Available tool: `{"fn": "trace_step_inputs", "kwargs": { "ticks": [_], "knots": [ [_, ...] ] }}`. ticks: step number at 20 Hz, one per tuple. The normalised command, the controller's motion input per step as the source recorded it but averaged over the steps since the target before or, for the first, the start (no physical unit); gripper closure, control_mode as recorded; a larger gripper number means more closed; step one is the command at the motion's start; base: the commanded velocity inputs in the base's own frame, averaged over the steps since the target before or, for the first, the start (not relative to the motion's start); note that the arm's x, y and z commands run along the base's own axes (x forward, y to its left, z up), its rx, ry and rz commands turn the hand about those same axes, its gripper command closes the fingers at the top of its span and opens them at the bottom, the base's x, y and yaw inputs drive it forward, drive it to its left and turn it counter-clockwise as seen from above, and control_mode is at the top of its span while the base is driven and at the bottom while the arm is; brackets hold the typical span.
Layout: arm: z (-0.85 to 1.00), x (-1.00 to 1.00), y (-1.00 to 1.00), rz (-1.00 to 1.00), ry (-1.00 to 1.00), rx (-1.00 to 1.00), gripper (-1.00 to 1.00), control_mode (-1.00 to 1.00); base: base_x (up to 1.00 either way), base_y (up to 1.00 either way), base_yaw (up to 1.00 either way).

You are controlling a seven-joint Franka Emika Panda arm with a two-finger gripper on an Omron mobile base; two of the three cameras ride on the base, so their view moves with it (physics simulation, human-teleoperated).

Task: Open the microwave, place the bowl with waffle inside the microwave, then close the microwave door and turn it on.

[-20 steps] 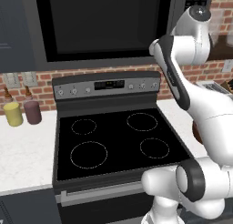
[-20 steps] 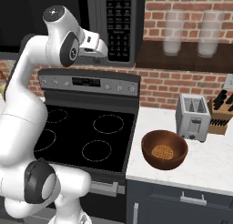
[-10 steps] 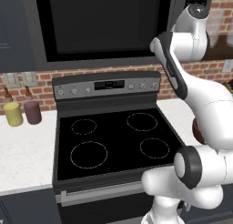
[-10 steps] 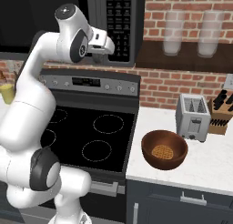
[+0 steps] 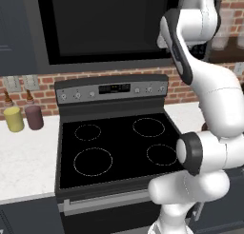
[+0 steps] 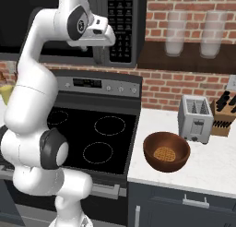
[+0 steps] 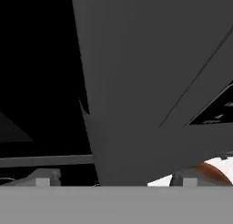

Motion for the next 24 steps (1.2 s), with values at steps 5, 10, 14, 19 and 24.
{"fn": "trace_step_inputs", "kwargs": {
  "ticks": [5, 10, 14, 19, 24],
  "knots": [
    [-0.93, 0.05, 0.08, 0.00, -0.70, -0.30, 1.00, -1.00, 0.00, 0.00, 0.00],
    [-0.91, 0.20, -0.13, 0.01, -0.65, -0.21, 1.00, -1.00, 0.00, 0.00, 0.00],
    [-0.81, 0.41, -0.60, 0.01, -0.35, -0.07, 1.00, -1.00, 0.00, 0.00, 0.00],
    [-0.25, 0.16, -0.26, 0.03, -0.22, 0.02, 1.00, -1.00, 0.00, 0.00, 0.00],
    [0.49, -0.03, 0.19, 0.22, 0.04, 0.23, 1.00, -1.00, 0.00, 0.00, 0.00]
  ]
}}
